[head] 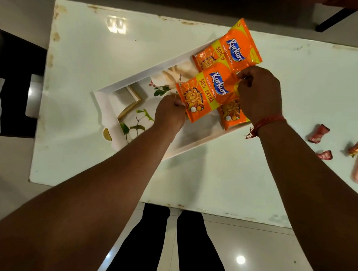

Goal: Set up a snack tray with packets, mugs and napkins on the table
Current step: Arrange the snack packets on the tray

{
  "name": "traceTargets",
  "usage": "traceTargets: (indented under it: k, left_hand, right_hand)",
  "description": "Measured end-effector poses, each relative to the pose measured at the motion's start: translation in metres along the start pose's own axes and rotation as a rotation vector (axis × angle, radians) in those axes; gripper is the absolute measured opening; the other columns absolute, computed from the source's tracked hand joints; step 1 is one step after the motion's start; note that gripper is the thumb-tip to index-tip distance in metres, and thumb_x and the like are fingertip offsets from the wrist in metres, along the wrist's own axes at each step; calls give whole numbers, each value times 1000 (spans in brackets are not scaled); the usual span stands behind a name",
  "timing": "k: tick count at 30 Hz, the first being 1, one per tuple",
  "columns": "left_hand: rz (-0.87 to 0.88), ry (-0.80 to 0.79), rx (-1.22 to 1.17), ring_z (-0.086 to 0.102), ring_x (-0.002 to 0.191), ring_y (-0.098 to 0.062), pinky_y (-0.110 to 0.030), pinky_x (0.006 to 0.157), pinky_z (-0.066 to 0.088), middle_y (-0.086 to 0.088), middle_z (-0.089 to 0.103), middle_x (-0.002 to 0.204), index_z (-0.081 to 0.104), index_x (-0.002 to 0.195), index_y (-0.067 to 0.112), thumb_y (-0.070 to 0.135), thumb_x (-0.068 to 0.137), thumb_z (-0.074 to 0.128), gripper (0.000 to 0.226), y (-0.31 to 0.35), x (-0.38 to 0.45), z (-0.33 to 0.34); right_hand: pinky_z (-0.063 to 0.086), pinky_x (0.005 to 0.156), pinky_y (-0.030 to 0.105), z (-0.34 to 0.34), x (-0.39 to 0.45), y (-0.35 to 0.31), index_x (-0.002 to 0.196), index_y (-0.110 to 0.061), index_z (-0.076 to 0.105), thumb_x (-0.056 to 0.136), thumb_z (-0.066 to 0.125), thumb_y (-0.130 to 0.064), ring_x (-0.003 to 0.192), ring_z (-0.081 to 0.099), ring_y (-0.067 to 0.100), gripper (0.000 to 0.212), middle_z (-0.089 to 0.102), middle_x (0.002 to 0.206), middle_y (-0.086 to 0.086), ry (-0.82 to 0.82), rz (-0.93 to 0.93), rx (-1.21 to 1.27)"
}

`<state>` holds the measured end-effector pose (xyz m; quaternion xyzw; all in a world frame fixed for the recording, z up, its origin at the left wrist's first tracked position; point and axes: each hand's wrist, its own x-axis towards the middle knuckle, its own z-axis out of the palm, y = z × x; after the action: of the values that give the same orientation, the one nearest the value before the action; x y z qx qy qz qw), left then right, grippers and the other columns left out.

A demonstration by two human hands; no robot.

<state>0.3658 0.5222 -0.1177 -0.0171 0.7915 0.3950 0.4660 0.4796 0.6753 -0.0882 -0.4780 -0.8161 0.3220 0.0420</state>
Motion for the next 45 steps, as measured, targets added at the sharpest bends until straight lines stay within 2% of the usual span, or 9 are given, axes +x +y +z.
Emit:
traceTargets:
  k: [4,9,13,18,22,27,32,37,45]
  left_hand:
    - [85,63,70,63,105,-35,-53,93,52,-19,63,111,56,103,8,5,87,51,17,4,-3,9]
    - [151,-53,-80,57,89,-7,-36,82,54,10,54,94,56,103,20,-1,91,57,25,4,-15,25]
    - [170,-93,-54,58,109,-18,-41,96,52,-2,55,118,46,137,12,-6,89,53,52,3,-15,31]
    - [198,-109,-37,60,109,-18,-46,98,51,11,59,101,52,118,29,-1,86,58,45,4,-14,33]
    - [234,-128,-31,59,93,1,-31,86,53,21,56,93,54,125,28,0,87,55,48,3,-9,33]
    - [240,-126,-79,63,109,-17,-38,94,53,0,63,115,55,118,25,-1,91,53,38,1,-8,25]
    - [497,65,323,57,107,-13,-31,93,50,-8,57,126,46,140,17,22,95,55,46,-16,-16,-10]
    - [773,232,800,35,141,-32,-45,116,29,-16,41,150,41,145,9,42,98,44,57,-34,-17,-65]
    - [786,266,1330,7,149,-37,-65,113,9,-11,10,164,18,154,24,73,92,11,79,-57,-19,-154]
  right_hand:
    - [48,101,40,-2,4,9,111,-14,67,96,50,-14,114,61,23,23,67,121,5,4,13,-28]
    - [50,99,40,-4,5,14,109,-15,67,96,51,-16,112,62,22,21,68,120,3,5,20,-21]
    - [51,97,38,-4,3,16,108,-15,66,96,50,-15,110,63,22,21,68,119,4,3,18,-12]
    - [50,97,36,-4,2,21,113,-14,65,96,50,-16,110,62,23,22,67,121,6,-9,23,-17]
    - [47,98,37,-5,-3,21,119,-14,60,97,53,-21,114,57,25,25,62,123,9,18,7,-33]
    - [43,96,43,-2,-30,2,122,-16,58,94,53,-26,116,50,29,30,56,125,10,141,-95,-154]
    - [41,98,45,29,-68,-29,126,-14,56,93,51,-28,120,50,33,37,57,128,12,103,-253,-259]
    - [37,107,47,74,-89,-58,144,-10,42,93,52,-37,133,43,34,58,48,144,15,-10,-294,-327]
    - [21,115,62,120,-93,-94,156,-21,18,92,27,-67,150,15,38,79,16,164,9,-253,-317,-546]
